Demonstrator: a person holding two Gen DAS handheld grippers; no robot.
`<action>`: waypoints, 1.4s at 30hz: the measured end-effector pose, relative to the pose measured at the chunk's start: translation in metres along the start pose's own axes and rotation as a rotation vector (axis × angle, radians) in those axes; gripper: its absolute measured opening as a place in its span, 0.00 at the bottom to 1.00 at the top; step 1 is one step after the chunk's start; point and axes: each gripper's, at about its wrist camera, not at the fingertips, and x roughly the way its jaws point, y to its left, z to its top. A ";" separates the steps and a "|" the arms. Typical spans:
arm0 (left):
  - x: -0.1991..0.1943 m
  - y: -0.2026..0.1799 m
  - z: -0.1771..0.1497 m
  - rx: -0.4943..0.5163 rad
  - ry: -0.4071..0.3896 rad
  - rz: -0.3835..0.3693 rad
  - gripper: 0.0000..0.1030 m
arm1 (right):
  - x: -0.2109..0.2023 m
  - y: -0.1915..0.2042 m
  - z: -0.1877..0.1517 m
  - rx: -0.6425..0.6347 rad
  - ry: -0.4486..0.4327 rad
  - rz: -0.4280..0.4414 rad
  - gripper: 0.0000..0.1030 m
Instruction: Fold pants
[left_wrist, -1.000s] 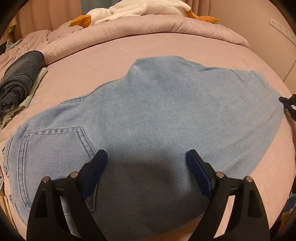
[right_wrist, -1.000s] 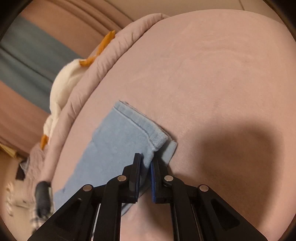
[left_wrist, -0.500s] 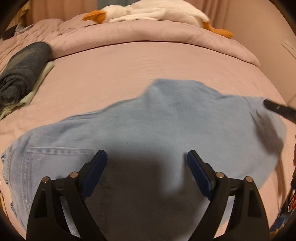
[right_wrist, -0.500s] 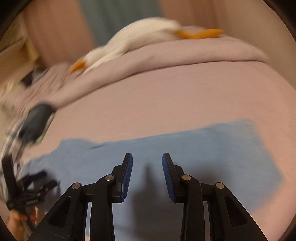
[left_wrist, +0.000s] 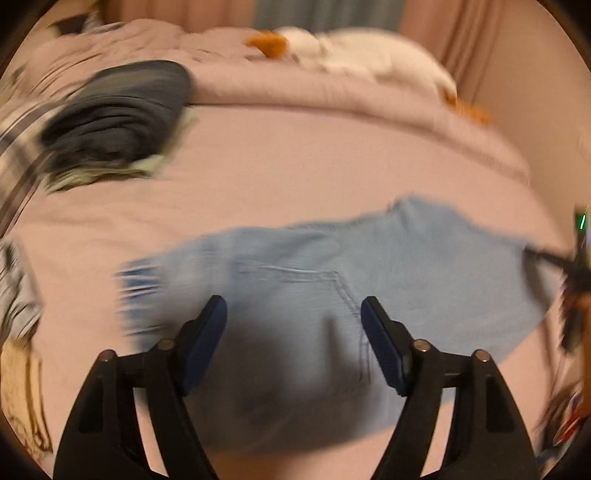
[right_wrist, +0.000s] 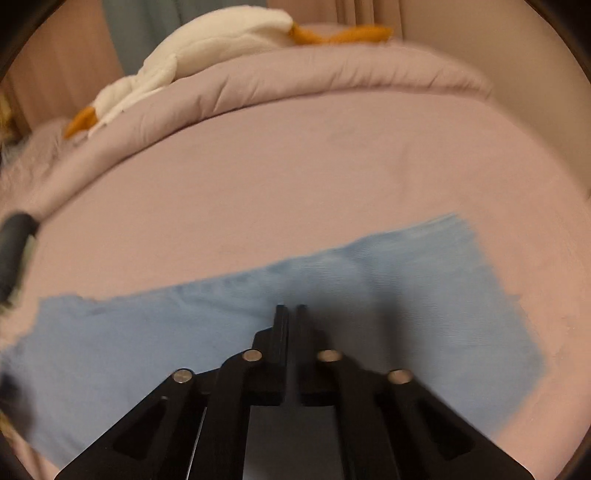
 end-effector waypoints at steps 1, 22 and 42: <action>-0.018 0.016 -0.002 -0.032 -0.034 0.052 0.89 | -0.009 0.003 -0.001 -0.011 -0.014 0.020 0.21; -0.003 0.099 -0.068 -0.651 -0.056 -0.195 0.76 | -0.064 0.147 -0.070 -0.273 0.061 0.517 0.40; -0.025 0.102 -0.057 -0.408 -0.056 0.059 0.77 | -0.046 0.214 -0.112 -0.638 0.186 0.457 0.43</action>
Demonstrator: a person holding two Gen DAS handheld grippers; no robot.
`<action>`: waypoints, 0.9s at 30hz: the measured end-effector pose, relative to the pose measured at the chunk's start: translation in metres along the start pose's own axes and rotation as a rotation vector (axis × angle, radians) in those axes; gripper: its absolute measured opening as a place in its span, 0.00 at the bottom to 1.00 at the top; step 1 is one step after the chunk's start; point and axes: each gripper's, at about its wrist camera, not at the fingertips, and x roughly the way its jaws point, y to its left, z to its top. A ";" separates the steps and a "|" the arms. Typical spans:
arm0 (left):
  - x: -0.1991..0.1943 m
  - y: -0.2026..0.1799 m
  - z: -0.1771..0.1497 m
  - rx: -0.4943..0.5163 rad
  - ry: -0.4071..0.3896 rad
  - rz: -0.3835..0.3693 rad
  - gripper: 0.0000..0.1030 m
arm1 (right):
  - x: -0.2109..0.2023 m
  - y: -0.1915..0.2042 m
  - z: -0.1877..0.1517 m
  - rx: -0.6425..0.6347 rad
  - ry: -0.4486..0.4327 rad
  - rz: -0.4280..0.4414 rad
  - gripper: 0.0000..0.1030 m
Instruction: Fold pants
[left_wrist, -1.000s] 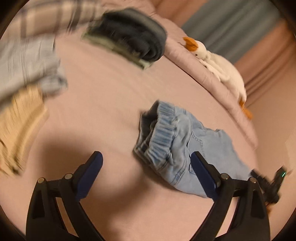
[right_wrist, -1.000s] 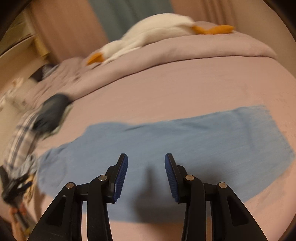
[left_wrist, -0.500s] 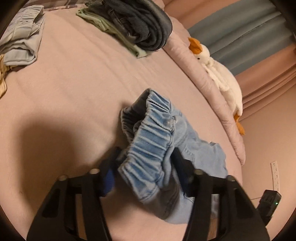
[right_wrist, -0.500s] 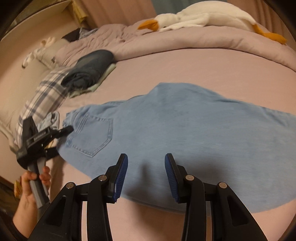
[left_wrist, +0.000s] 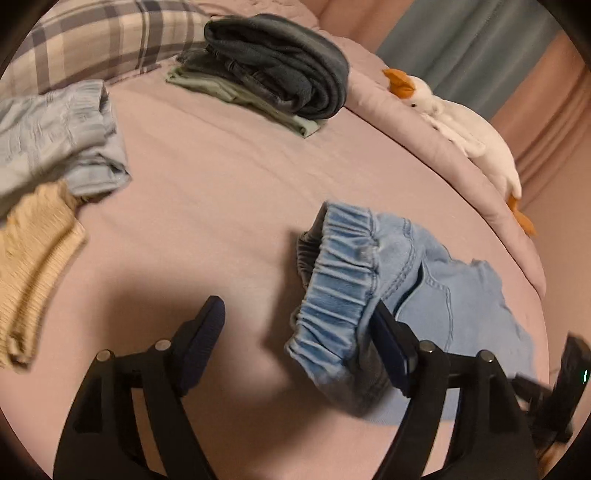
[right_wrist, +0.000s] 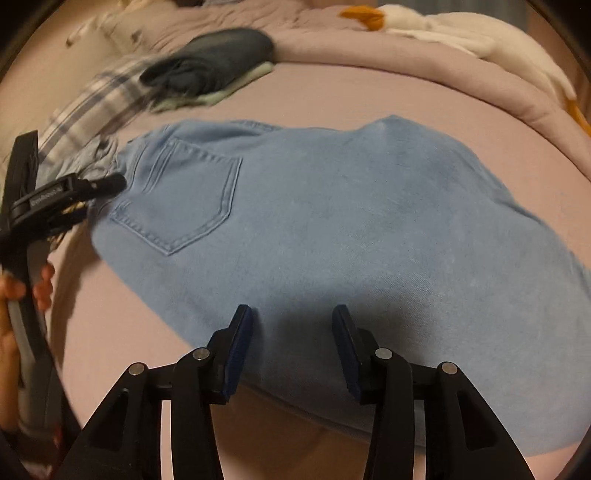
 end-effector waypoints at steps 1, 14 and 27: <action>-0.007 -0.003 0.001 0.027 -0.013 0.014 0.77 | -0.005 -0.004 0.003 0.011 0.002 0.017 0.43; -0.013 -0.093 0.034 0.270 -0.114 -0.094 0.74 | -0.019 -0.094 0.109 0.247 -0.120 0.071 0.45; 0.062 -0.126 0.009 0.487 0.039 -0.001 0.51 | 0.030 -0.083 0.125 0.038 0.122 0.041 0.11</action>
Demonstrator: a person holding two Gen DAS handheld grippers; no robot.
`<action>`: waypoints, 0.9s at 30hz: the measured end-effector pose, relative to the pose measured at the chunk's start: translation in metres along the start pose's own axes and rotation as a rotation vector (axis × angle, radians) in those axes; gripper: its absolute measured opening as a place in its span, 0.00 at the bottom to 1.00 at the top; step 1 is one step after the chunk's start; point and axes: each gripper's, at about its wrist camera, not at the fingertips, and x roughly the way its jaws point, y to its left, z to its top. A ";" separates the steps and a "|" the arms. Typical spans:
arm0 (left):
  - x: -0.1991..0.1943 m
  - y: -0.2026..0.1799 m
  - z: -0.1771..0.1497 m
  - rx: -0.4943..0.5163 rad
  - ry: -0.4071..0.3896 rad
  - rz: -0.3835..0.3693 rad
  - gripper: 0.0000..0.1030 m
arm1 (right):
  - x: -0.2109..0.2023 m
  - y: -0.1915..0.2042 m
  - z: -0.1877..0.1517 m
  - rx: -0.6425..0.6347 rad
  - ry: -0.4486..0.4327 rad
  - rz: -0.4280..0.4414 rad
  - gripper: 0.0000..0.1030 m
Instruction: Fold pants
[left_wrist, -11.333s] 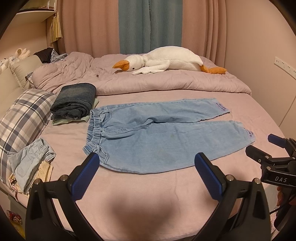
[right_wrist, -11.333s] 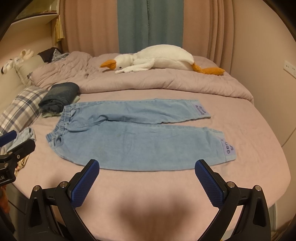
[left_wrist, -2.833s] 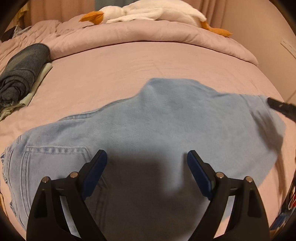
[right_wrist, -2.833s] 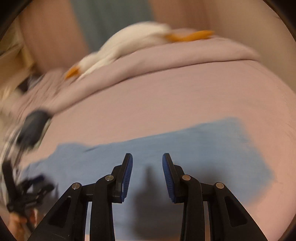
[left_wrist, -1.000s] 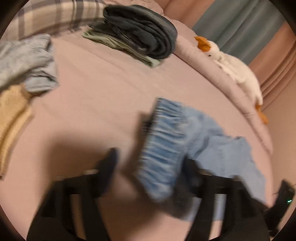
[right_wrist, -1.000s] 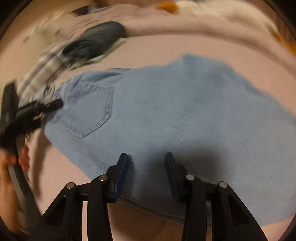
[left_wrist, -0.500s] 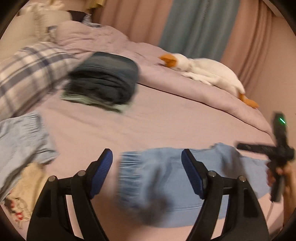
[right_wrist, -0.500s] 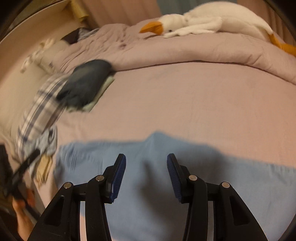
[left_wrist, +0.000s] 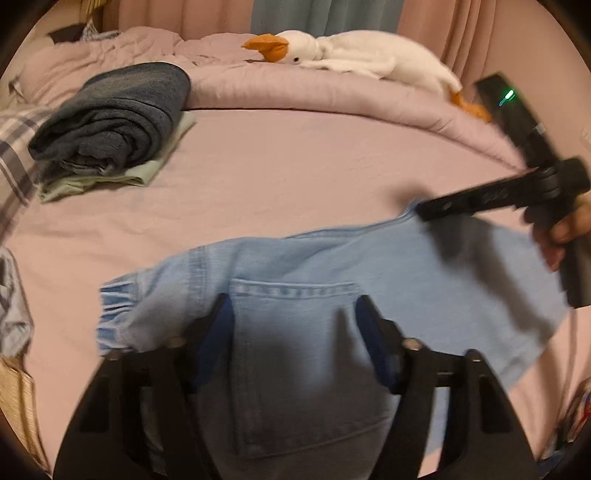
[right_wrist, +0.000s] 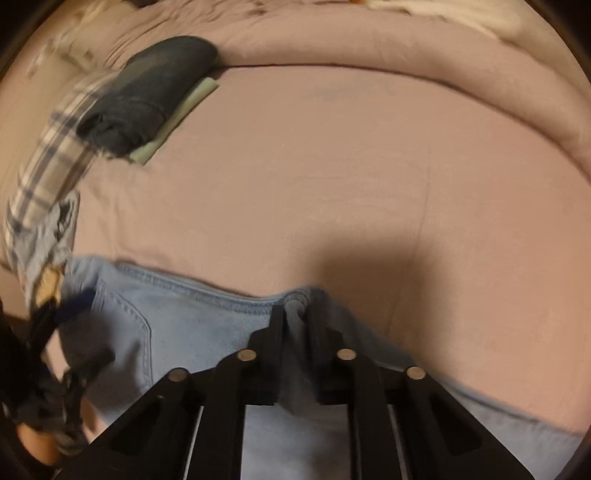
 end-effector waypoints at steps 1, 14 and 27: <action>0.003 0.001 0.000 0.007 0.004 0.023 0.43 | -0.001 -0.001 0.001 0.011 -0.015 -0.015 0.08; 0.007 0.008 -0.001 -0.018 0.024 0.015 0.41 | -0.068 -0.016 -0.049 0.152 -0.254 -0.083 0.26; -0.011 -0.042 -0.007 0.010 0.023 0.049 0.81 | -0.076 -0.004 -0.167 0.072 -0.249 -0.209 0.36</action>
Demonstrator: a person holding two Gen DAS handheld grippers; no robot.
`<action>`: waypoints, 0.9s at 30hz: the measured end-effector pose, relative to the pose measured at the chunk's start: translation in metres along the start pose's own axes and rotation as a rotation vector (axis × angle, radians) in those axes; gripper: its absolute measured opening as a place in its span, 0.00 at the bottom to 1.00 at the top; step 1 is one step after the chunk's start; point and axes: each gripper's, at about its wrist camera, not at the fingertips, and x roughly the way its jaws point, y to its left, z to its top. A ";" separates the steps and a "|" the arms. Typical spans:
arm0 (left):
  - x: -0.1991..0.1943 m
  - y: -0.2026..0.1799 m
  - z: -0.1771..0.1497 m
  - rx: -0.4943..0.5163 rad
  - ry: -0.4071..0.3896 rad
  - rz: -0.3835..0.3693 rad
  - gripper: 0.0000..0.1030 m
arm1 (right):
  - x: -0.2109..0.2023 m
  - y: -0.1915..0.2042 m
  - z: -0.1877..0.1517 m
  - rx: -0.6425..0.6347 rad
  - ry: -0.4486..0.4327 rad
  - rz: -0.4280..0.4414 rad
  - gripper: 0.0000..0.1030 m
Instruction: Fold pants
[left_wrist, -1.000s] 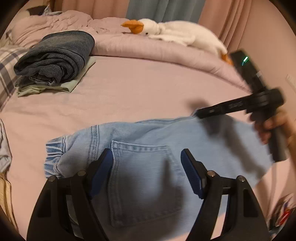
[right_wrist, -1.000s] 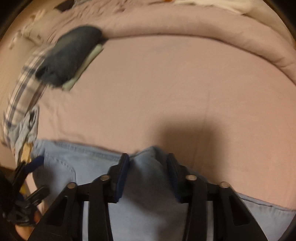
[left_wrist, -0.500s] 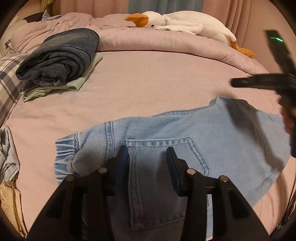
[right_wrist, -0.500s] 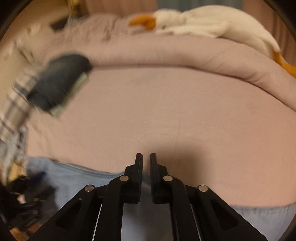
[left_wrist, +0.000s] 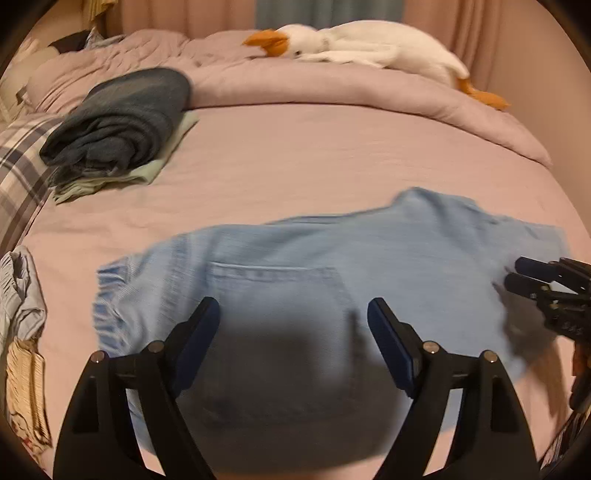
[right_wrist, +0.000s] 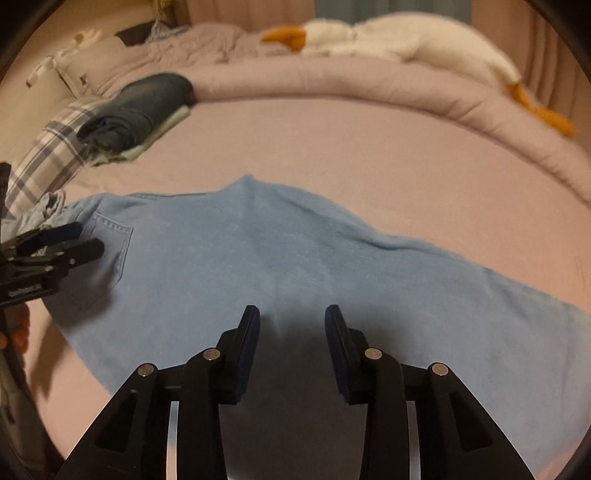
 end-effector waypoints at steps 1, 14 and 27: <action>0.000 -0.007 -0.003 0.016 0.003 -0.001 0.81 | -0.004 0.000 -0.008 -0.019 -0.013 -0.034 0.36; -0.021 -0.043 -0.070 0.200 0.055 0.030 0.81 | -0.053 -0.020 -0.088 0.099 -0.005 -0.011 0.41; -0.022 -0.095 -0.016 -0.028 0.080 -0.355 0.81 | -0.122 -0.204 -0.174 0.897 -0.227 0.002 0.49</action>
